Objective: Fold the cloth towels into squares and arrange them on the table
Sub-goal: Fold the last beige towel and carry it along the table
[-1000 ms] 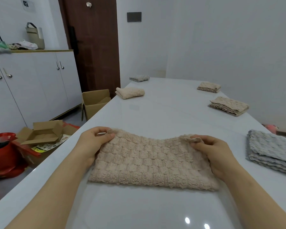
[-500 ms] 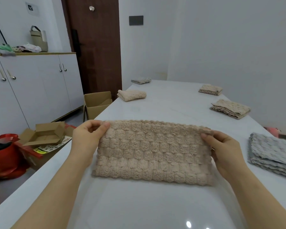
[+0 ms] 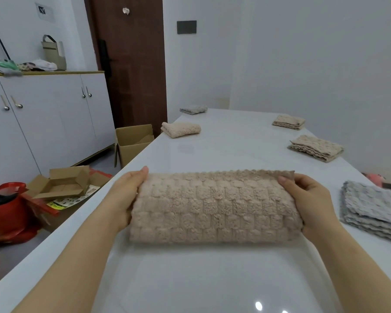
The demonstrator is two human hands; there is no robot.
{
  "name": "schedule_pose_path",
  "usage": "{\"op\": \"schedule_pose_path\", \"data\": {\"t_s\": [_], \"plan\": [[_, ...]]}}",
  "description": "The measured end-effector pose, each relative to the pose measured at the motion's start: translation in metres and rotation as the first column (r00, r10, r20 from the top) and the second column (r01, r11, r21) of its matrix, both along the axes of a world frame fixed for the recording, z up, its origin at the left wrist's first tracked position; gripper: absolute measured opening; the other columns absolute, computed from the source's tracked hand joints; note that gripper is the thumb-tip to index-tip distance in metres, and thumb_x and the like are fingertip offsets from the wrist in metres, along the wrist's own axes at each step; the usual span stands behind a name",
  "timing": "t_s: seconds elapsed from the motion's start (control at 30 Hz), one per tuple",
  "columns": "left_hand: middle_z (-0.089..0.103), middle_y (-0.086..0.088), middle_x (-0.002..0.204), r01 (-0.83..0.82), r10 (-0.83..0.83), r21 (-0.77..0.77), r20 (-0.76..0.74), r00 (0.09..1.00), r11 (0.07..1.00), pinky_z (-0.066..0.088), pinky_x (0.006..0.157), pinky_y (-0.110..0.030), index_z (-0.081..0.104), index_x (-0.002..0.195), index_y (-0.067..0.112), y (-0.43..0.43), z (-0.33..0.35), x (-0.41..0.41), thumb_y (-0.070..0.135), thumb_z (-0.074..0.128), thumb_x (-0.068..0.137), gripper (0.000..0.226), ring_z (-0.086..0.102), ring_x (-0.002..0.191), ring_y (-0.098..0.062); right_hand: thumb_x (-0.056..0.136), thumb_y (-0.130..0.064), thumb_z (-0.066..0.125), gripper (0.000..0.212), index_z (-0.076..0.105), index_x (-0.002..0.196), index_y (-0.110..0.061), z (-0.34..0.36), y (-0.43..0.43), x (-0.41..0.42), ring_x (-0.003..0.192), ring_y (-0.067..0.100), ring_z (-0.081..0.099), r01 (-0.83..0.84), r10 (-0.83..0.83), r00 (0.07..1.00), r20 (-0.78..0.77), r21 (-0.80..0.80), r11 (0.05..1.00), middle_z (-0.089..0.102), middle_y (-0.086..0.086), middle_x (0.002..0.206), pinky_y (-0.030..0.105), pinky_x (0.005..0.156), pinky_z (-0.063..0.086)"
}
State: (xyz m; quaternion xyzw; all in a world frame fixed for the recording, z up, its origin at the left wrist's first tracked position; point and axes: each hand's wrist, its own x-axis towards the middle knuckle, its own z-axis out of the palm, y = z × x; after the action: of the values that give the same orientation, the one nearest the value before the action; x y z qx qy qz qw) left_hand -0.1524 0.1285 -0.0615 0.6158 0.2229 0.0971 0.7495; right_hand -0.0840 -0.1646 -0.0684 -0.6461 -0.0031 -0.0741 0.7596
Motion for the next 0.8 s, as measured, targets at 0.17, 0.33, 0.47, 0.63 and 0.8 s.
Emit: {"op": "schedule_pose_path", "data": {"t_s": [0.17,0.33,0.47,0.63,0.8], "plan": [[0.063,-0.007,0.109,0.282,-0.262,0.192,-0.120,0.958,0.940,0.048,0.054,-0.028,0.048,0.115,0.036,-0.003,-0.009,0.000,0.012,0.060,0.088,0.038,0.064,0.081,-0.022,0.084,-0.008,0.064,0.006,0.066,0.090,-0.009,-0.006,-0.004,0.004,0.059,0.012,0.066,0.013,-0.018,0.995,-0.098,-0.048,0.999,0.068,0.009,0.080,0.022,0.055,0.056],[0.062,0.000,0.111,0.211,-0.208,0.327,-0.047,0.977,0.921,0.051,0.056,-0.022,0.065,0.089,0.023,-0.007,-0.016,0.004,-0.003,0.056,0.088,0.027,0.064,0.082,-0.017,0.084,-0.023,0.065,0.043,0.052,0.125,-0.026,-0.005,-0.009,0.007,0.112,0.014,0.050,-0.144,0.120,0.985,-0.123,-0.214,0.966,0.055,-0.006,0.120,0.033,0.091,0.040],[0.060,0.002,0.114,0.117,-0.094,0.594,-0.070,0.993,0.796,0.048,0.063,-0.022,0.064,0.090,0.032,-0.001,-0.025,0.008,0.003,0.058,0.087,0.030,0.061,0.086,-0.013,0.081,-0.018,0.070,0.075,0.028,0.142,-0.030,-0.013,-0.008,0.006,0.097,0.019,0.056,-0.182,0.106,0.981,-0.163,-0.576,0.797,0.056,0.001,0.116,0.035,0.085,0.045],[0.059,0.001,0.119,0.093,-0.057,0.741,-0.074,0.996,0.665,0.044,0.078,-0.026,0.062,0.104,0.031,-0.003,-0.027,0.011,0.007,0.055,0.088,0.030,0.058,0.095,-0.014,0.081,-0.020,0.070,0.067,0.035,0.138,-0.030,-0.016,-0.010,0.008,0.076,0.020,0.058,0.002,-0.055,0.996,-0.075,-0.572,0.820,0.060,0.003,0.097,0.029,0.060,0.043],[0.051,0.004,0.131,0.123,-0.021,0.848,-0.131,0.991,0.516,0.039,0.077,-0.021,0.055,0.121,0.024,-0.011,-0.026,0.012,0.014,0.052,0.088,0.035,0.047,0.091,-0.007,0.080,-0.032,0.069,0.080,0.021,0.144,-0.025,-0.013,-0.004,0.003,0.088,0.021,0.051,-0.085,-0.030,0.987,-0.160,-0.662,0.745,0.059,0.010,0.113,0.029,0.067,0.037]]}}
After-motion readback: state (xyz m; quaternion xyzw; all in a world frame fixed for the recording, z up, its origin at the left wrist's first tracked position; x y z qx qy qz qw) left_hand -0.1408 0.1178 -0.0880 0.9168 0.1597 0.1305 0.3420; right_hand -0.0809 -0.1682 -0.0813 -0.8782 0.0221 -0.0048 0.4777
